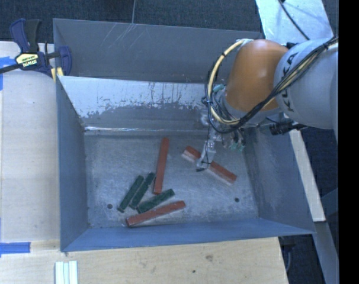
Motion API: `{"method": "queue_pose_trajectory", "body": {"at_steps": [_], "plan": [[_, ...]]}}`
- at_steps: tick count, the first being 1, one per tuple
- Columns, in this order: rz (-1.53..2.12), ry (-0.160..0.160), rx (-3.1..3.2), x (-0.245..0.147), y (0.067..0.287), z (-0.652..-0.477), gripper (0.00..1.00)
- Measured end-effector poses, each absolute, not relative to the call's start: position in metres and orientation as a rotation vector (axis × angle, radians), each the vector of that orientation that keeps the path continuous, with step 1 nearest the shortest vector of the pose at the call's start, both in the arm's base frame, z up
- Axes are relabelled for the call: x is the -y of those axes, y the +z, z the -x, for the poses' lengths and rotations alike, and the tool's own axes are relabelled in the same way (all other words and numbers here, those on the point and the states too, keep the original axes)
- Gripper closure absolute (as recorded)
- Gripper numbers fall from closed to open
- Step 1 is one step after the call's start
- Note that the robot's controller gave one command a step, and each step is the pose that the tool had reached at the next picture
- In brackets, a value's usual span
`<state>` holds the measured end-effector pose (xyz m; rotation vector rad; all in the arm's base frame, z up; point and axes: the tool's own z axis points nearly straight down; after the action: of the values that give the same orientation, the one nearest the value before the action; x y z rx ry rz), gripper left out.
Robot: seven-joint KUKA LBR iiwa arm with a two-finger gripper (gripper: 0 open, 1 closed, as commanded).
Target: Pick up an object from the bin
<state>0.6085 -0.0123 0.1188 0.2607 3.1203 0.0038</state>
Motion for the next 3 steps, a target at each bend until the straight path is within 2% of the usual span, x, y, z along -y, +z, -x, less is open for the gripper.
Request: {"method": "queue_pose_trajectory", "body": {"at_steps": [1, 2, 3], "plan": [[-0.191, -0.001, -3.134, 0.051, 0.106, -0.596, 0.0], [-0.365, 0.001, -3.118, 0.045, 0.107, -0.585, 0.0], [-0.418, 0.0, -3.113, 0.022, 0.069, -0.594, 0.0]]}}
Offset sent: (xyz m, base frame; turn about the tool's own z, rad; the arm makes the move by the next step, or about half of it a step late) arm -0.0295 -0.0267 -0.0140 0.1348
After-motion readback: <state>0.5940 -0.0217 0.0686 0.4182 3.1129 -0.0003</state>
